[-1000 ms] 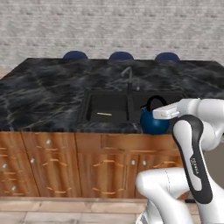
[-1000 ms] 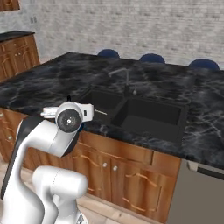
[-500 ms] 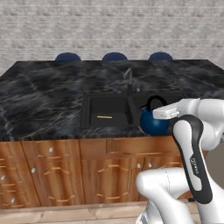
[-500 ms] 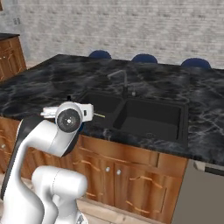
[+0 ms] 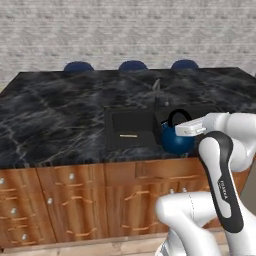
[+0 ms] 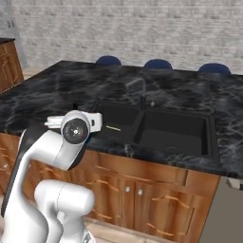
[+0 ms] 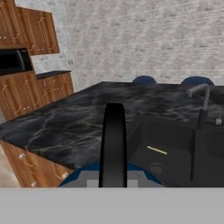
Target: Open the cabinet, pick the kettle from the cabinet, and place it in the sink.
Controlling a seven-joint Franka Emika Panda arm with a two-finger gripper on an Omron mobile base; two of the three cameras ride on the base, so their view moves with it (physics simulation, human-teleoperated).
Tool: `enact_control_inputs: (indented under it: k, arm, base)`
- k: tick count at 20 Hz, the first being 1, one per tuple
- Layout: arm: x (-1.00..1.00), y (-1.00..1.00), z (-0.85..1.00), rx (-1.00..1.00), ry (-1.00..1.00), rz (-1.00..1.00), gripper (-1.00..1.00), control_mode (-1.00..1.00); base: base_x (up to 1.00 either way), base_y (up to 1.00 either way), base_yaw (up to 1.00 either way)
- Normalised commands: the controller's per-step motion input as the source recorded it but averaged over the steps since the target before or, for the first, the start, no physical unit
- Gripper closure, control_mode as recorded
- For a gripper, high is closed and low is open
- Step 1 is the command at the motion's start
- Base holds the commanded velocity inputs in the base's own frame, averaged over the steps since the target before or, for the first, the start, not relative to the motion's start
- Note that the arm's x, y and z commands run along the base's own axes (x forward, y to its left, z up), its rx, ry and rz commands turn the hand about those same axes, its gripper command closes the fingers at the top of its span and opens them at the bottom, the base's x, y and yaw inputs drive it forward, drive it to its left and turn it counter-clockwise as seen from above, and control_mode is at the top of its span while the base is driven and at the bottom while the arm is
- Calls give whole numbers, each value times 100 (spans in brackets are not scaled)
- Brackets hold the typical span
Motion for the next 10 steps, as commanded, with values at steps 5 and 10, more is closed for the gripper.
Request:
enact_control_inputs:
  k: [5, 10]
  arm:
    - [0, 0, 0, 0, 0, 0, 100, 100]
    - [0, 0, 0, 0, 0, 0, 100, 100]
  base:
    - [35, 48, -8]
    - [39, 44, -9]
